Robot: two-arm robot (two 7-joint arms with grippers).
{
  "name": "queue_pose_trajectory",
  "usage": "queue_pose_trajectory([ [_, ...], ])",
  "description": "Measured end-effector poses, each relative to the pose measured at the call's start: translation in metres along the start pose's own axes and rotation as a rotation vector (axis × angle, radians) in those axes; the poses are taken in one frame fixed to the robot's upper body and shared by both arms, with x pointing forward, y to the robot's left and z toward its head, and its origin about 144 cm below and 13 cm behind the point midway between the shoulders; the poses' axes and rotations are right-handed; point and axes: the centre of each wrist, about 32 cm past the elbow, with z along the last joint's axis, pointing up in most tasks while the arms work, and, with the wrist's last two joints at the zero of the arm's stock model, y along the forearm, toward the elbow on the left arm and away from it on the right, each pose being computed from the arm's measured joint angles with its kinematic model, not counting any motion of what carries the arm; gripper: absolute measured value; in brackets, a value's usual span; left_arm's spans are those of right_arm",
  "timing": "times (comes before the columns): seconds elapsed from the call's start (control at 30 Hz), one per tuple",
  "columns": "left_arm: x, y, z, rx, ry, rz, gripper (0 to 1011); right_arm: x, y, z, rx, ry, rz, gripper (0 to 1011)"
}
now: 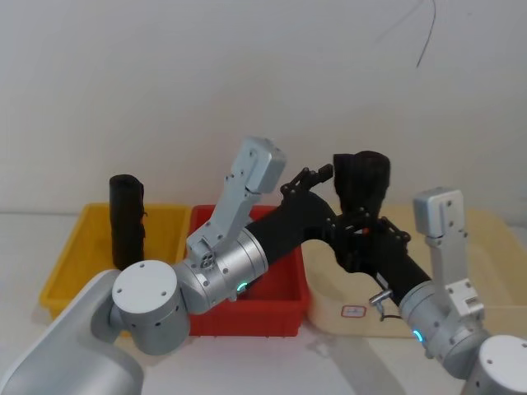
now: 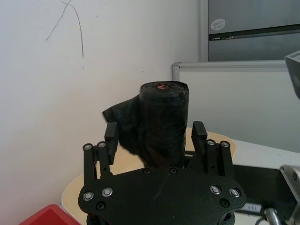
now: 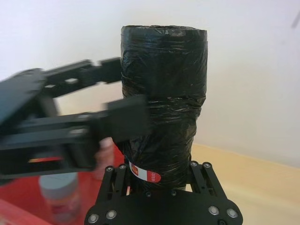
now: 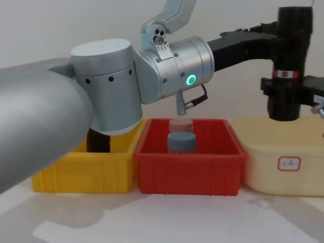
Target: Pick up the garbage bag with the one hand and transfer it to the other hand.
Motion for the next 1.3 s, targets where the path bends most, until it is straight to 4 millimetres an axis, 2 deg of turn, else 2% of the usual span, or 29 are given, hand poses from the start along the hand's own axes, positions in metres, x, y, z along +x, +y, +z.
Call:
queue_pose_trajectory([
  [0.03,0.000,0.000,0.000,0.000,0.000,0.000,972,0.002,-0.001,0.000,-0.005,0.002,-0.009,559],
  [0.13,0.000,0.000,0.000,0.000,0.000,0.000,1001,0.010,-0.003,0.002,-0.025,0.006,-0.037,559],
  [0.33,0.000,0.000,0.000,0.000,0.000,0.000,1001,0.028,-0.005,0.007,-0.065,0.004,-0.096,559],
  [0.67,0.000,0.000,0.000,0.000,0.000,0.000,1001,0.080,-0.007,0.019,-0.164,-0.051,-0.228,563],
  [0.73,0.000,0.000,0.000,0.000,0.000,0.000,1001,0.086,-0.007,0.021,-0.177,-0.062,-0.242,596],
  [0.8,0.000,0.000,0.000,0.000,0.000,0.000,1001,0.100,-0.007,0.024,-0.213,-0.093,-0.272,671],
  [1.1,0.000,0.000,0.000,0.000,0.000,0.000,1001,0.128,-0.007,0.040,-0.267,-0.185,-0.331,930],
  [1.23,0.000,0.001,0.000,0.000,0.000,0.006,1001,0.134,-0.006,0.051,-0.265,-0.225,-0.337,1001],
  [1.3,-0.001,0.003,0.000,-0.003,0.000,0.016,1001,0.136,-0.005,0.057,-0.257,-0.248,-0.332,1002],
])
